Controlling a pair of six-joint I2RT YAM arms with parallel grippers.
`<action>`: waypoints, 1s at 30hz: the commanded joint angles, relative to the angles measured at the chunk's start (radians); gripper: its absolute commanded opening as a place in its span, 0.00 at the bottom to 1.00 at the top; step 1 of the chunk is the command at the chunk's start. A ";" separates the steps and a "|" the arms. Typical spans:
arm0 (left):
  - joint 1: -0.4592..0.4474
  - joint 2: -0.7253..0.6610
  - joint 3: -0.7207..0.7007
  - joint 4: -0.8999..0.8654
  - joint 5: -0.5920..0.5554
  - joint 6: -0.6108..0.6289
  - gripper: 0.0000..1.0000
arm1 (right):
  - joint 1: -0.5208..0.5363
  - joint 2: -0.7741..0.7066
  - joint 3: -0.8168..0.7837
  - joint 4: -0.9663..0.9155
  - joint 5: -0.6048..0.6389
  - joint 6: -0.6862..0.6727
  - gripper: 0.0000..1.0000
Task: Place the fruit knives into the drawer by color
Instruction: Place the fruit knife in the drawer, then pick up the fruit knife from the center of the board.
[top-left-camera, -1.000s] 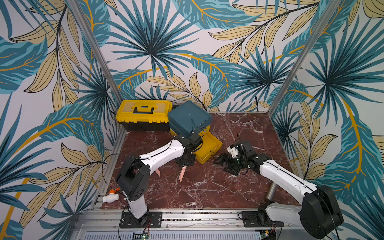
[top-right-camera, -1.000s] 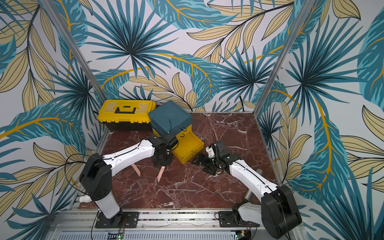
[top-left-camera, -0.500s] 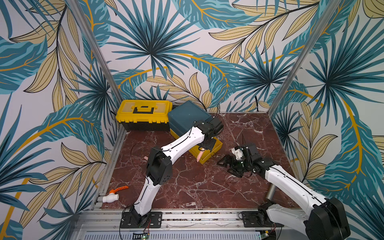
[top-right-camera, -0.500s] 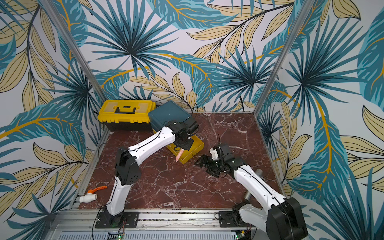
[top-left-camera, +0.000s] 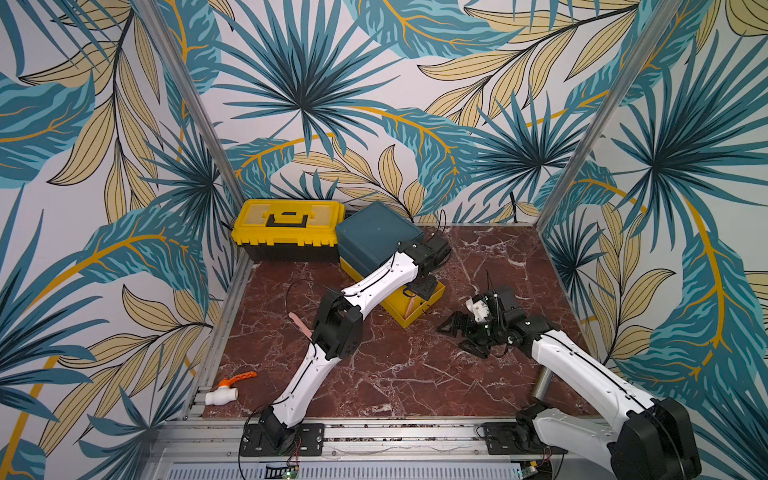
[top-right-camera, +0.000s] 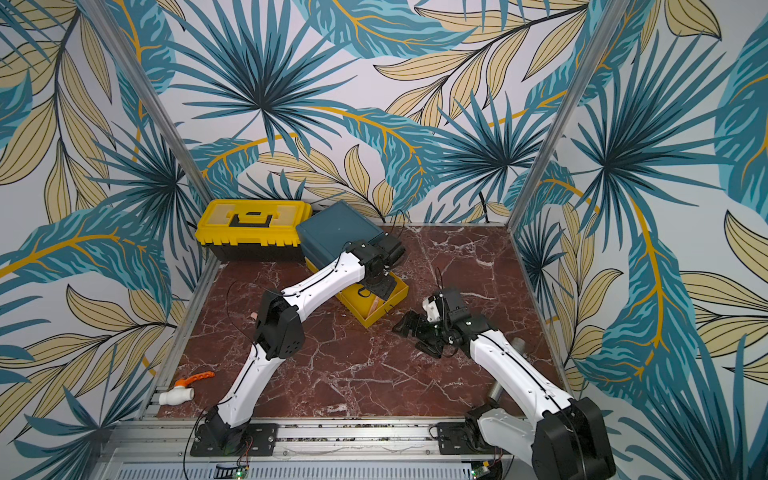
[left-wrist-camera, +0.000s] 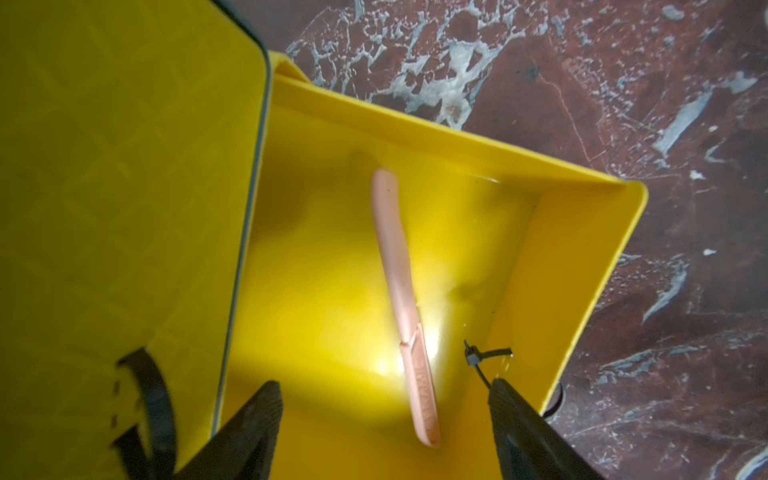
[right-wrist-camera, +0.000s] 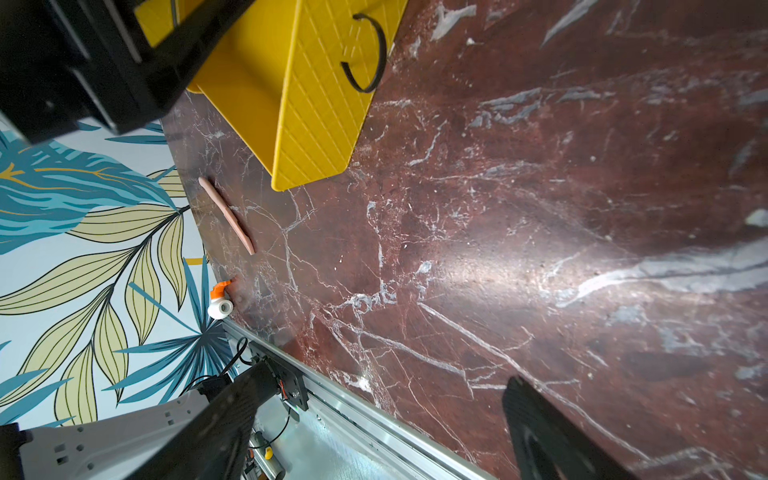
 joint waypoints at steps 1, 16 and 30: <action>-0.007 -0.124 -0.015 -0.021 0.003 -0.003 0.83 | -0.006 0.013 0.012 0.033 -0.022 -0.007 0.95; -0.008 -0.736 -0.533 -0.131 0.009 -0.251 1.00 | 0.060 0.048 0.049 0.297 -0.158 0.060 0.95; 0.390 -1.093 -1.249 0.079 0.053 -0.544 1.00 | 0.414 0.253 0.260 0.297 -0.040 0.028 0.97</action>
